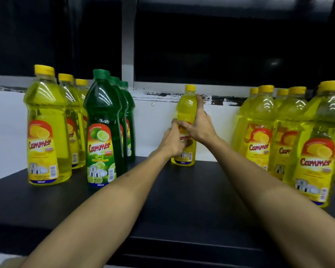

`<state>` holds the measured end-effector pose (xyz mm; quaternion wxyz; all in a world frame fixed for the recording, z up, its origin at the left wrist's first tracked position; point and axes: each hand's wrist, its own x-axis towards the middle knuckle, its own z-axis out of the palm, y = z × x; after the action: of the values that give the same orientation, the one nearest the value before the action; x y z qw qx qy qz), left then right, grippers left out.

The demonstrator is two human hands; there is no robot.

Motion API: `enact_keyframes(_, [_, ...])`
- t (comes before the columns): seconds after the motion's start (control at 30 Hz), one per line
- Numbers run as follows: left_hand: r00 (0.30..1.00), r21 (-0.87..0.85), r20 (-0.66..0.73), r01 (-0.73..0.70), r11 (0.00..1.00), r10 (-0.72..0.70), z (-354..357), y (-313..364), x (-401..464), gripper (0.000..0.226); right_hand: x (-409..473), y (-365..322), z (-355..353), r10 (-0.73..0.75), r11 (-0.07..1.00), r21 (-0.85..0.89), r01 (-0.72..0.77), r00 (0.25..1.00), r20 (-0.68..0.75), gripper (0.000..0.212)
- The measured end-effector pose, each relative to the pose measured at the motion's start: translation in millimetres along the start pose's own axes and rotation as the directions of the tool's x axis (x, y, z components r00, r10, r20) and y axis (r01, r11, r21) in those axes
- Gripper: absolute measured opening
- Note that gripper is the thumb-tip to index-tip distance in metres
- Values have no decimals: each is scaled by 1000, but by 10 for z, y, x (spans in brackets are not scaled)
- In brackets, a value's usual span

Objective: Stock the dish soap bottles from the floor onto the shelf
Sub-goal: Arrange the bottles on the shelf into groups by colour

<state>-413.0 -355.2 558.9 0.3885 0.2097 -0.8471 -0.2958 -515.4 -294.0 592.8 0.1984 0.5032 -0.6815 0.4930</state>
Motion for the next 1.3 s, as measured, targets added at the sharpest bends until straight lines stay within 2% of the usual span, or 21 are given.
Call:
enact_keyframes(0.17, [998,18,-39,46,999,-45,-239,-142,-64,67,22,-172,244,-30,999,37,28,999,37,102])
enact_keyframes(0.4, [987,22,-104,127,992,-124,-418,-312,-75,73,41,-366,531,-75,994,77,72,996,49,101])
enact_keyframes(0.63, [986,-26,-131,97,995,-99,-421,-350,-69,65,53,-327,600,-71,991,115,67,997,28,101])
enact_keyframes(0.97, [990,-19,-124,57,998,-59,-369,-361,-69,68,67,-281,521,-62,993,107,57,997,46,101])
enact_keyframes(1.3, [987,21,-121,111,994,-107,-399,-287,-118,72,27,-318,385,-28,992,121,21,998,52,102])
